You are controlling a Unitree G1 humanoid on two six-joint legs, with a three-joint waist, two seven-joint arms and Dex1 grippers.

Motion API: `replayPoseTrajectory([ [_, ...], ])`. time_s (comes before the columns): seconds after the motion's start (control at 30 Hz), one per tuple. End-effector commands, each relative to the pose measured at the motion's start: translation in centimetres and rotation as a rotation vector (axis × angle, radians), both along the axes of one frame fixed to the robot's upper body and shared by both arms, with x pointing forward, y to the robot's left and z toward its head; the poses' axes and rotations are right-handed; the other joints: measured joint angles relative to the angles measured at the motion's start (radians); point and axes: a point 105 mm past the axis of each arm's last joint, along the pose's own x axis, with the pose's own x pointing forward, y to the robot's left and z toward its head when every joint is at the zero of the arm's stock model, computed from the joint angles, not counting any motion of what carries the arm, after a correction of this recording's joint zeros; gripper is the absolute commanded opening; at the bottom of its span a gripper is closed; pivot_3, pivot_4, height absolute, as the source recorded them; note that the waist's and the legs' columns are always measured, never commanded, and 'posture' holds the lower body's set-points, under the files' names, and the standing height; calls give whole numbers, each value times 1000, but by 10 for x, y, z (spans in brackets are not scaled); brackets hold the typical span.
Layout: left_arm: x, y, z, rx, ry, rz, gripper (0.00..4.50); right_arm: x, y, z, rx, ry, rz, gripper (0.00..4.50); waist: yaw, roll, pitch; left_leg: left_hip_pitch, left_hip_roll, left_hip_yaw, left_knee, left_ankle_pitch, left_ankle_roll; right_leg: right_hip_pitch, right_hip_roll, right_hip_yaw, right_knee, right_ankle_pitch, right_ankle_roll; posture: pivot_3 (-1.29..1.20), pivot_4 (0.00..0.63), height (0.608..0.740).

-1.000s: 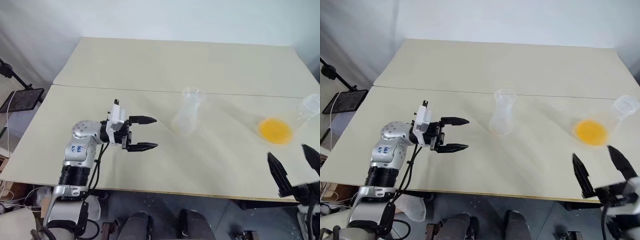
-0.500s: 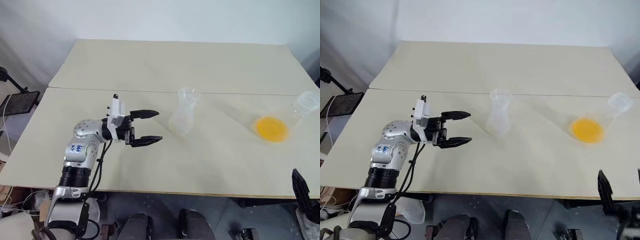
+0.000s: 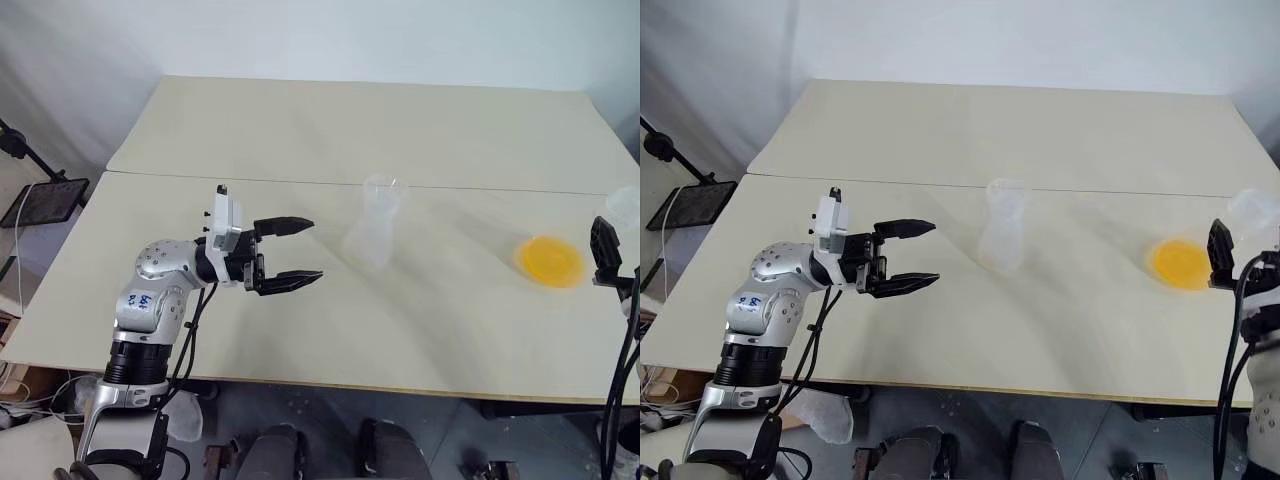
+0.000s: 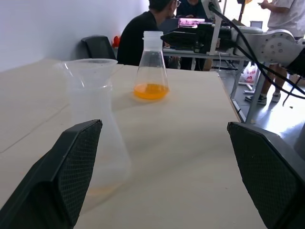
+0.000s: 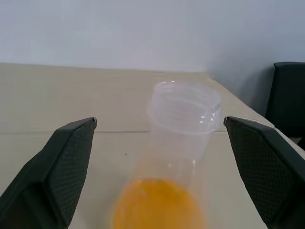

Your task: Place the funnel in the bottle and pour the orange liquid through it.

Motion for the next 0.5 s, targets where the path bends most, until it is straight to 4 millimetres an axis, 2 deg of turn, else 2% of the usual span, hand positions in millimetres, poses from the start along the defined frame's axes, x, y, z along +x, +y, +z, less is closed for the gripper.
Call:
replayPoseTrajectory([
  [0.03, -7, -1, 10, -15, -46, -13, 4483, 4, -7, 11, -2, -16, -32, 4500, -1, 0, 0, 0, 0, 0, 0, 0, 0, 0, 0, 0, 0, 0, 0, 0, 150, 740],
  [0.43, -7, -3, 11, -19, -68, -11, 4483, 21, -8, 12, 72, -62, -31, 4500, -1, 0, 0, 0, 0, 0, 0, 0, 0, 0, 0, -2, 0, 0, 0, 0, 150, 740],
  [0.5, -7, -3, 12, -19, -72, -12, 4500, 23, -7, 10, 93, -64, -19, 4103, -1, 0, 0, 0, 0, 0, 0, 0, 0, 0, 0, -2, 0, 0, 0, 0, 150, 740],
])
